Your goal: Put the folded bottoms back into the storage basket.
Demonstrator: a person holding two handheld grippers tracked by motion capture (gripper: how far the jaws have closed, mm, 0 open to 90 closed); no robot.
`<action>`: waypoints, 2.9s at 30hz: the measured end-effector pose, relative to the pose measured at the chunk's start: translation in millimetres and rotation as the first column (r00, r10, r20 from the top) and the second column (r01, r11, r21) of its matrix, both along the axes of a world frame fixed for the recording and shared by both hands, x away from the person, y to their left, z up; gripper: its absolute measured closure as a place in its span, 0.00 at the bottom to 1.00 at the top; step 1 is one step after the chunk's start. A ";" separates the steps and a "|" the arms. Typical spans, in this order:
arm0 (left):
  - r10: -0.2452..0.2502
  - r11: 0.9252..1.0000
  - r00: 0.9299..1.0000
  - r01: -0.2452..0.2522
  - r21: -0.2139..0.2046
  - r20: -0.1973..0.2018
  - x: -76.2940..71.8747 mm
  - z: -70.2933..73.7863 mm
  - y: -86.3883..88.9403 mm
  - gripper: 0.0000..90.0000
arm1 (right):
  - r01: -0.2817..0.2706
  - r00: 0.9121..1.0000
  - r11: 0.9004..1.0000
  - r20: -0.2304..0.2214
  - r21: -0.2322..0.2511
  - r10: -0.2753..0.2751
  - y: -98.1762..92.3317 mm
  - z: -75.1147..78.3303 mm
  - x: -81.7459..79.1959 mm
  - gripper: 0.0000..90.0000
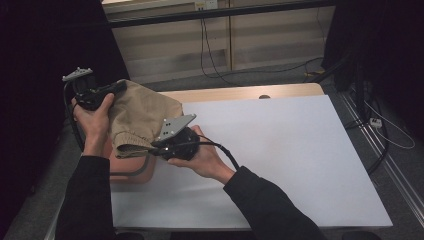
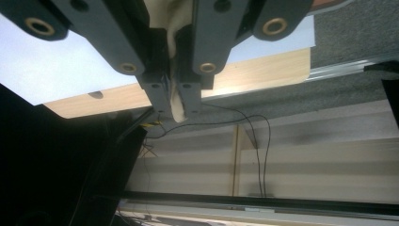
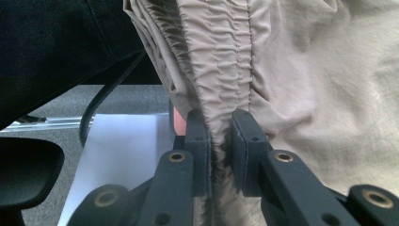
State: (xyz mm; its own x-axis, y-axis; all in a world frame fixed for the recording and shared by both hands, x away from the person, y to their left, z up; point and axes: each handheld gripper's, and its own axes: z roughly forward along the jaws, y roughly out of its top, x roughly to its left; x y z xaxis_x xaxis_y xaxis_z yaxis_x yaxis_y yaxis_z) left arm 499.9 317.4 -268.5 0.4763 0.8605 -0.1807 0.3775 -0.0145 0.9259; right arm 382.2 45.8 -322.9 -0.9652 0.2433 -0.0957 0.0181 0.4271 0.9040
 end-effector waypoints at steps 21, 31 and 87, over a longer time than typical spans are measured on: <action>0.068 0.997 0.998 -0.068 -0.022 -0.011 5.7 -3.5 33.8 0.97 | -0.021 1.000 1.000 -0.016 0.005 0.021 33.5 8.9 11.2 0.87; 0.072 0.997 0.997 -0.073 -0.025 -0.023 12.4 -7.7 46.0 0.97 | -0.025 0.999 1.000 -0.029 -0.005 0.025 51.6 9.2 14.5 0.87; 0.085 0.996 0.988 -0.090 -0.028 -0.125 22.1 -72.4 107.8 0.97 | -0.008 0.997 0.998 -0.080 -0.061 0.003 126.6 -37.4 10.7 0.87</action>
